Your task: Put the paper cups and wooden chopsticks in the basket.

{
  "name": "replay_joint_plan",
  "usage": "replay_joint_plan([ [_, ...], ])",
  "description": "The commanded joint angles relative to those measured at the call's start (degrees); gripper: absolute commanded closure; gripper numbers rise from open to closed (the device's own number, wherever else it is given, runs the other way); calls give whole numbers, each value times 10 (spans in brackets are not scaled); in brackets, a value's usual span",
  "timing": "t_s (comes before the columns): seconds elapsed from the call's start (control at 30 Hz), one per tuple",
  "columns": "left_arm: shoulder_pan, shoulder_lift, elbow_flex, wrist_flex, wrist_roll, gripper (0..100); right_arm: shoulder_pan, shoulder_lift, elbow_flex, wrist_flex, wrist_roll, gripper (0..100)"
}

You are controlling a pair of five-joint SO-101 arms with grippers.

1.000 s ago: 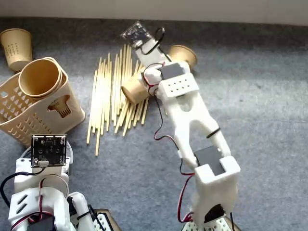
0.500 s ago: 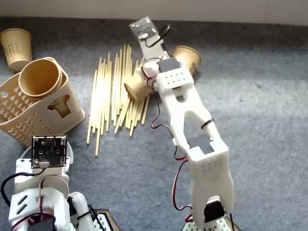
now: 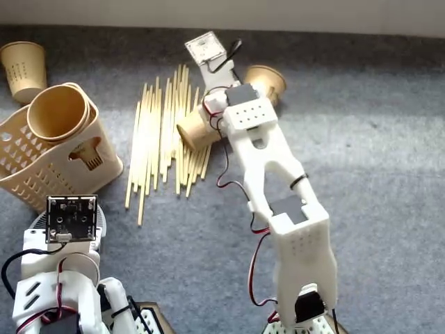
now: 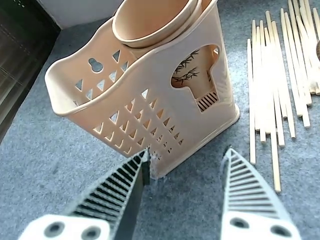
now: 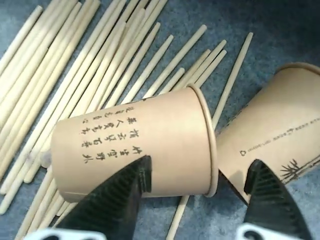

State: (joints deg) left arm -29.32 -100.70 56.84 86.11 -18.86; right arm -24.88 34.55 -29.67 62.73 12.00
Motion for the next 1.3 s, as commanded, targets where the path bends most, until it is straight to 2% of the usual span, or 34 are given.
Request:
replay_joint_plan([
  [0.0,-4,-1,0,-7,-3,755,-9,1,7,31,-87,692],
  [0.07,-4,-1,0,-7,-3,755,-15,0,-13,73,-113,692],
  [0.17,-4,-1,0,-7,-3,755,-29,0,-78,191,-115,692],
  [0.3,-4,-1,0,-7,-3,755,-42,1,-242,344,-113,692],
  [0.37,-4,-1,0,-7,-3,755,-44,3,-346,365,-112,692],
  [0.5,-4,-1,0,-7,-3,755,-43,11,-484,327,-98,692],
  [0.57,-4,-1,0,-7,-3,755,-42,22,-484,314,-108,692],
  [0.7,-7,-1,0,-7,-3,755,-22,58,-457,378,-125,692],
  [0.8,-5,-1,0,-7,-3,755,7,58,-403,385,-120,692],
  [0.83,-6,-1,0,-7,-3,755,15,47,-370,385,-113,692],
  [0.9,-6,-1,0,-7,-3,755,19,15,-303,384,-54,692],
  [1.0,-6,0,-1,-7,-4,755,28,-56,-187,385,-7,692],
  [1.17,-7,14,-36,-23,-2,755,83,-264,-86,384,-7,692],
  [1.27,-3,111,-123,-21,-2,755,126,-407,-34,384,-19,754],
])
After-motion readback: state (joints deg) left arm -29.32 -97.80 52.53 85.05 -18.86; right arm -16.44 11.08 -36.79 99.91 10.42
